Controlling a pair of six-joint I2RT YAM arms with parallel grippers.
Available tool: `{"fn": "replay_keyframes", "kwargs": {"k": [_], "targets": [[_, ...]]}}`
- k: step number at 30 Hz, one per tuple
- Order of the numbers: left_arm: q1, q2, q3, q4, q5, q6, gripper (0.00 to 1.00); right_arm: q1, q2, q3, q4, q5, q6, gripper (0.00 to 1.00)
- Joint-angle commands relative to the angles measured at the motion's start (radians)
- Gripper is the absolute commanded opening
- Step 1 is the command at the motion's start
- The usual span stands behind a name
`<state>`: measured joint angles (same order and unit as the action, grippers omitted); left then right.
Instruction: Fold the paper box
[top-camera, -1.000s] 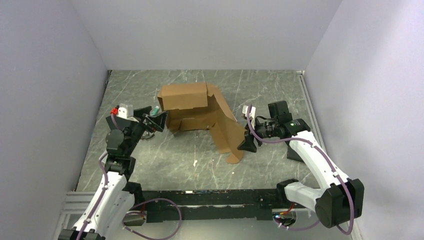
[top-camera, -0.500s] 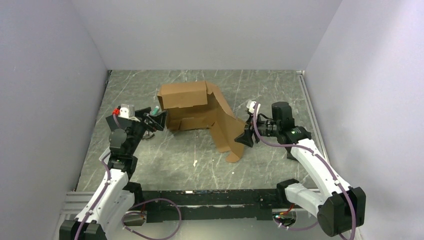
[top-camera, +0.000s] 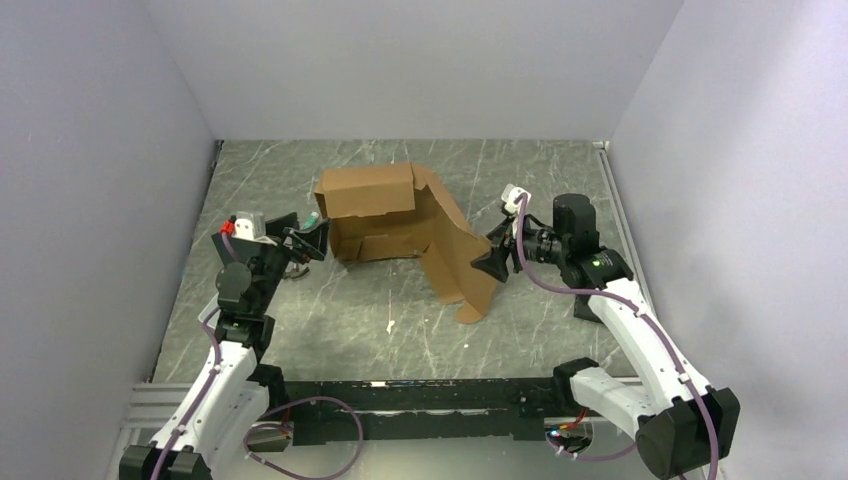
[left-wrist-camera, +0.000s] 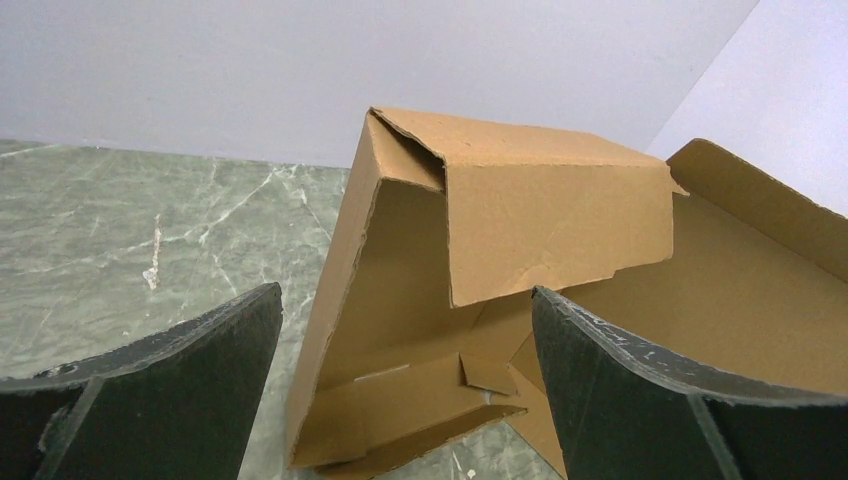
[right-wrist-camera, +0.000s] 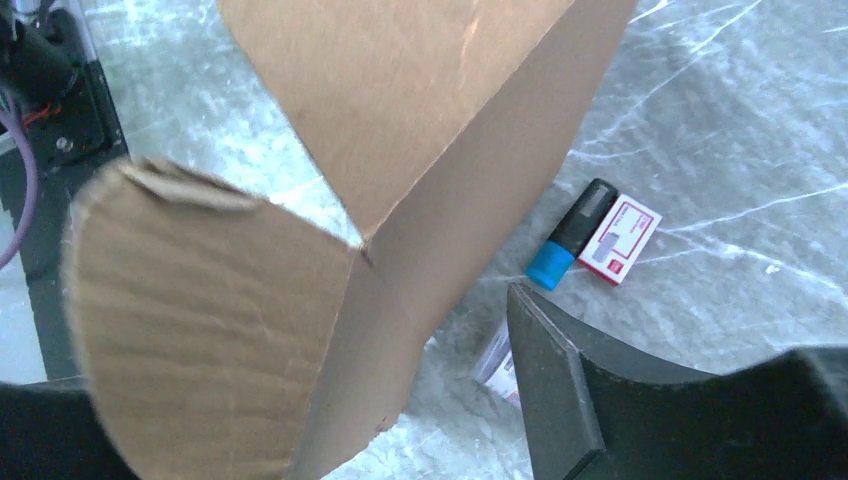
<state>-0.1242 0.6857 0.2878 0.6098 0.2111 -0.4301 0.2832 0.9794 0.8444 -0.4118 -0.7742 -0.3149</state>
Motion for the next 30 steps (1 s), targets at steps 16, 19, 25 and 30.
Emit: {"fn": "replay_keyframes", "kwargs": {"k": [16,19,25,30], "targets": [[0.000,-0.007,0.002,0.013,-0.045,0.045,0.99,0.003,-0.037,0.069,0.042,0.045,0.083,0.05],[0.000,0.006,0.005,0.019,-0.049,0.055,0.99,0.004,-0.038,0.071,0.035,0.025,0.079,0.03],[0.000,0.002,0.000,0.031,-0.056,0.067,0.99,0.004,-0.047,0.060,0.035,0.037,0.078,0.02],[0.000,-0.100,-0.019,0.002,-0.143,0.074,0.99,0.003,-0.050,0.045,0.056,0.121,0.088,0.01]]}}
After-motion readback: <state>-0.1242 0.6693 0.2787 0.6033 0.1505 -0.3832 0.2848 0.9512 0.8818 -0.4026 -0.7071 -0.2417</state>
